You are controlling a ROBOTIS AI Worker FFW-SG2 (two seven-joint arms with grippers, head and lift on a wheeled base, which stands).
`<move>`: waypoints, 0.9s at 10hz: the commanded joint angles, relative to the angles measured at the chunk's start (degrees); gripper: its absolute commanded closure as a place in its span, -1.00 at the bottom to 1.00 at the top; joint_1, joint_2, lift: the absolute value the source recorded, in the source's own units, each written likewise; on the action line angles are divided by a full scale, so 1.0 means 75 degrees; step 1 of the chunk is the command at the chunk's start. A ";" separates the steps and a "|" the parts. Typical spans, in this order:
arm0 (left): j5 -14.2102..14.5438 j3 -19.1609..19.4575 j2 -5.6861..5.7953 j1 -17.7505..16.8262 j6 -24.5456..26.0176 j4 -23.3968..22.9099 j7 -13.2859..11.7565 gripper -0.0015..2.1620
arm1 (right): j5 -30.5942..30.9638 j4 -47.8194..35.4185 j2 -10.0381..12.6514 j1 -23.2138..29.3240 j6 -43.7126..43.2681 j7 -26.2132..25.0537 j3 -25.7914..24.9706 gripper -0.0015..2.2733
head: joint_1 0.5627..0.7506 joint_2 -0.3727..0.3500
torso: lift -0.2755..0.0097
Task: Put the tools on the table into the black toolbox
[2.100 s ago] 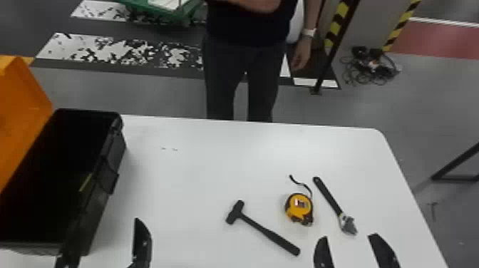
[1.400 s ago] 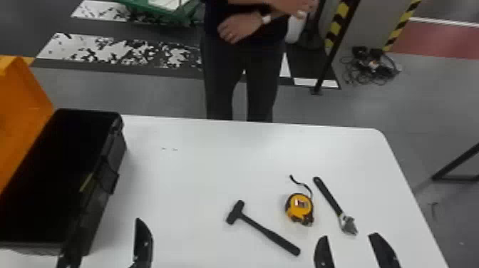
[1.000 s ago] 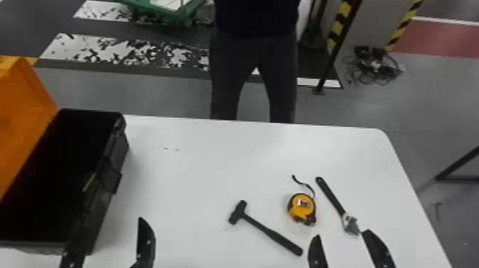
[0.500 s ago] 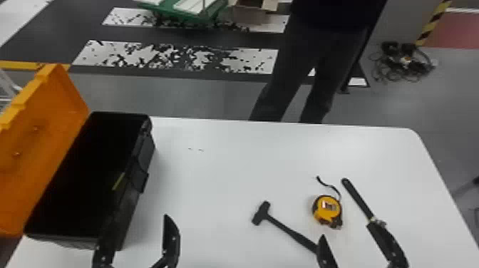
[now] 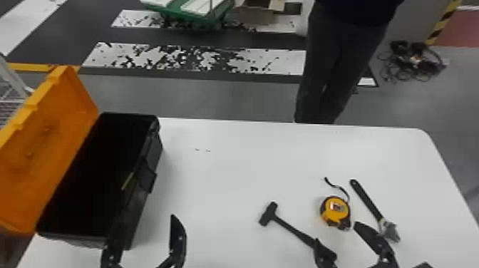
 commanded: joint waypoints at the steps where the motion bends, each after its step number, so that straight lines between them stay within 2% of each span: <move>1: 0.0005 0.0000 0.0000 0.0000 -0.0006 0.0000 0.0000 -0.87 | 0.0155 -0.0261 0.0007 -0.0108 0.0890 0.0270 -0.0126 -0.95 | 0.41 0.07 | 0.66; 5: 0.0005 0.0012 0.0012 0.0000 -0.0030 0.0000 0.0000 -0.87 | 0.0823 -0.1047 -0.0047 -0.0366 0.2789 0.0798 -0.0091 -0.93 | 0.41 0.08 | 0.66; 6: 0.0005 0.0023 0.0012 0.0000 -0.0030 0.0000 0.0000 -0.87 | 0.0999 -0.1152 -0.0082 -0.0460 0.2999 0.1020 -0.0056 -0.93 | 0.41 0.09 | 0.66; 8: 0.0028 0.0035 0.0024 0.0000 -0.0030 0.0000 0.0000 -0.87 | 0.1210 -0.1222 -0.0375 -0.0565 0.3210 0.1208 0.0038 -0.93 | 0.41 0.13 | 0.66; 9: 0.0028 0.0047 0.0035 0.0000 -0.0053 0.0000 0.0000 -0.87 | 0.1339 -0.1246 -0.0398 -0.0636 0.3328 0.1583 0.0026 -0.93 | 0.41 0.13 | 0.66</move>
